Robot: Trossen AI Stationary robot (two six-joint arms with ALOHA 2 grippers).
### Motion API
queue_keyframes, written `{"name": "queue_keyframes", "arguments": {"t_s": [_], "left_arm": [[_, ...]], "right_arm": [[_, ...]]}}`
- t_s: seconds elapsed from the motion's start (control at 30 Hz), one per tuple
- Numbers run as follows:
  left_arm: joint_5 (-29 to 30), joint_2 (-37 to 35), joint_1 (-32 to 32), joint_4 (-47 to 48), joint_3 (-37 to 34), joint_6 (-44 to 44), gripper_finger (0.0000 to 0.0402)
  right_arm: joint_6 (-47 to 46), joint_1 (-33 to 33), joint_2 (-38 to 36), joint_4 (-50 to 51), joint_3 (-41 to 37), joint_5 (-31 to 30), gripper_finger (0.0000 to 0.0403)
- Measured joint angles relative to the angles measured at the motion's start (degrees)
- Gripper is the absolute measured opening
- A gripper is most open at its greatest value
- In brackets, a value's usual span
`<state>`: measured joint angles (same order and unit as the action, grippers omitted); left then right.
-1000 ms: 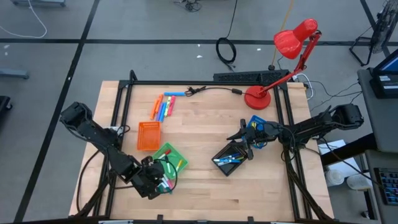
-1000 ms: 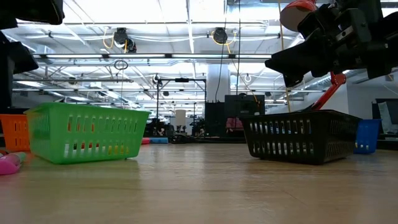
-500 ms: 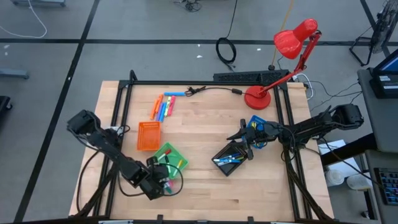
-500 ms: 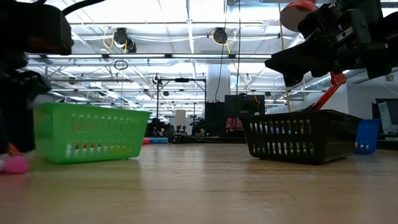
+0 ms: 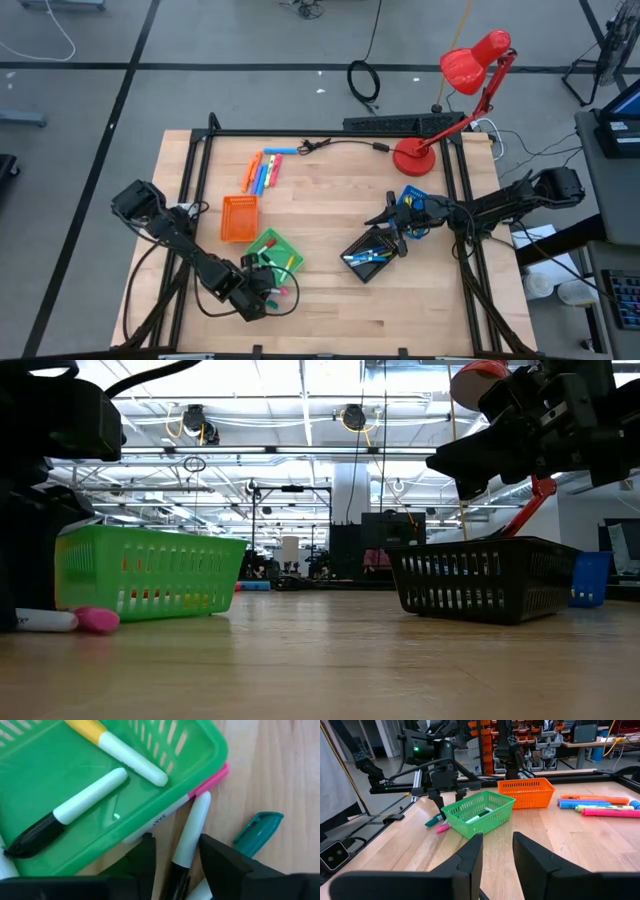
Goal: Pick & Place Markers
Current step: Put the small black highlighter pen into the green basket
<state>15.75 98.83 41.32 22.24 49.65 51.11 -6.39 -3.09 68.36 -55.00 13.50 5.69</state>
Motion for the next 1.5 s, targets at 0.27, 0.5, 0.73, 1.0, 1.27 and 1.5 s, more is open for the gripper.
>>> {"name": "queue_keyframes", "arguments": {"t_s": [0.27, 0.5, 0.73, 1.0, 1.27, 1.5], "left_arm": [[-3.3, 0.0, 0.4, 0.2, 0.0, -2.1, 0.0079], [-3.5, 0.0, 0.4, -0.3, 0.1, -3.0, 0.0035], [-4.0, 0.2, 0.6, -1.0, 2.5, -8.1, 0.0043], [-1.2, -1.3, -0.4, 1.5, 7.8, -14.0, 0.0036], [3.7, -2.3, -1.5, 11.2, 14.2, -21.6, 0.0036], [8.4, -2.5, -3.6, 24.4, 19.6, -24.4, 0.0046]], "right_arm": [[0.0, 0.0, 0.0, 0.0, 0.0, 0.0, 0.0093], [0.0, 0.0, 0.0, 0.0, 0.0, 0.0, 0.0093], [0.0, 0.0, 0.0, 0.0, 0.0, 0.0, 0.0093], [0.0, 0.0, 0.0, -0.1, 0.0, -0.1, 0.0093], [0.0, 0.0, 0.0, -0.5, 0.0, -0.1, 0.0093], [0.0, 0.0, 0.0, -0.5, 0.0, -0.1, 0.0093]]}}
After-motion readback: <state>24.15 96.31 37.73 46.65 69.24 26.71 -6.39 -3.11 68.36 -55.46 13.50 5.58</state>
